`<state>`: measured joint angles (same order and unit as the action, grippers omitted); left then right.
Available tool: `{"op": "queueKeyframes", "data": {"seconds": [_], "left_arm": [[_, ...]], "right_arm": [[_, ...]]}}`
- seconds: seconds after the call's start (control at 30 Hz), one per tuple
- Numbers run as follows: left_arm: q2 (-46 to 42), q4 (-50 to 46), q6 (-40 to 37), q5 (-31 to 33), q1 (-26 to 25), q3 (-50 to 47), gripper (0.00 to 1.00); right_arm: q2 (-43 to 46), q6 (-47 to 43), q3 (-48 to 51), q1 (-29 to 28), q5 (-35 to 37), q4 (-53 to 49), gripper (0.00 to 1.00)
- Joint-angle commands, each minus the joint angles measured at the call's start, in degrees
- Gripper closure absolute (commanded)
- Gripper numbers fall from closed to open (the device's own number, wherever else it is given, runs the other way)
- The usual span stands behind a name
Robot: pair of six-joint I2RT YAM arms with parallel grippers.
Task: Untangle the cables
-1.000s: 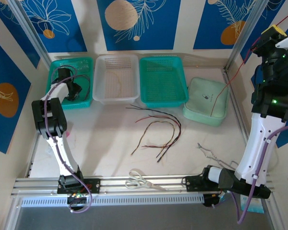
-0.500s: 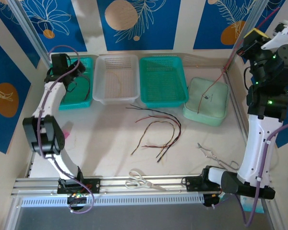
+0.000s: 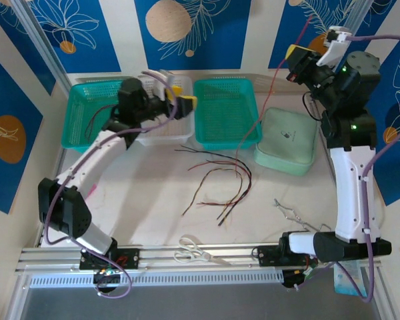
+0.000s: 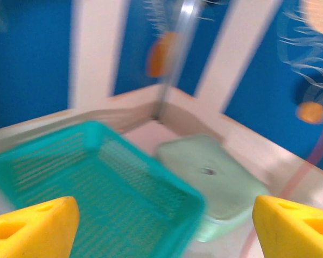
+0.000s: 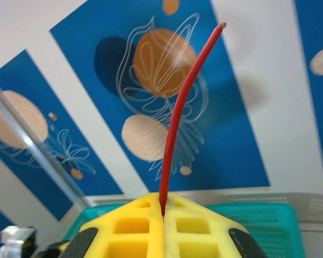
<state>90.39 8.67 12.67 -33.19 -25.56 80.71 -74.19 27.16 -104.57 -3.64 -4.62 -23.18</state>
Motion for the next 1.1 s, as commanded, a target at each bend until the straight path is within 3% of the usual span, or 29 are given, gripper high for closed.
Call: {"op": "queueKeyframes", "data": {"seconds": [0.0,0.2,0.43,0.53,0.67,0.7,0.8,0.83,0.93,0.97,1.07], "left_arm": [[3.57,10.35,-2.59,-7.64,-5.3,0.35,0.16],[11.48,12.56,-3.25,-9.7,-12.08,7.18,0.15],[17.43,19.56,1.16,-7.85,-14.49,11.36,0.21],[19.37,22.55,5.48,-7.91,-14.51,12.42,0.43],[18.98,23.14,6.7,-5.03,-14.6,11.04,0.94],[18.58,22.75,6.48,-4.28,-14.55,10.6,1.0],[16.9,19.4,6.76,-1.49,-14.05,9.91,1.0],[16.39,18.35,7.0,-1.32,-13.7,9.99,1.0],[14.47,13.28,6.96,0.02,-12.48,11.18,1.0],[13.61,11.24,6.21,0.71,-12.03,11.58,1.0],[10.34,7.95,2.33,4.42,-10.56,11.14,1.0]], "right_arm": [[0.52,1.84,0.22,-2.17,-3.94,1.65,1.0],[0.14,2.7,0.59,-4.66,-7.21,1.73,1.0],[-0.69,3.95,-0.59,-6.29,-8.96,2.06,1.0],[-1.21,3.81,-1.23,-6.47,-9.72,1.72,1.0],[-1.1,2.51,-1.8,-6.4,-8.86,0.74,1.0],[-0.92,2.27,-1.78,-6.3,-8.54,0.53,1.0],[-0.37,1.81,-1.48,-5.52,-7.25,-0.19,1.0],[-0.05,1.78,-1.06,-5.23,-7.03,-0.09,0.86],[1.45,2.39,1.12,-3.67,-7.19,1.49,0.31],[1.93,2.55,1.83,-3.05,-7.11,1.88,0.19],[3.27,3.07,3.18,-1.44,-6.6,2.25,0.1]]}}
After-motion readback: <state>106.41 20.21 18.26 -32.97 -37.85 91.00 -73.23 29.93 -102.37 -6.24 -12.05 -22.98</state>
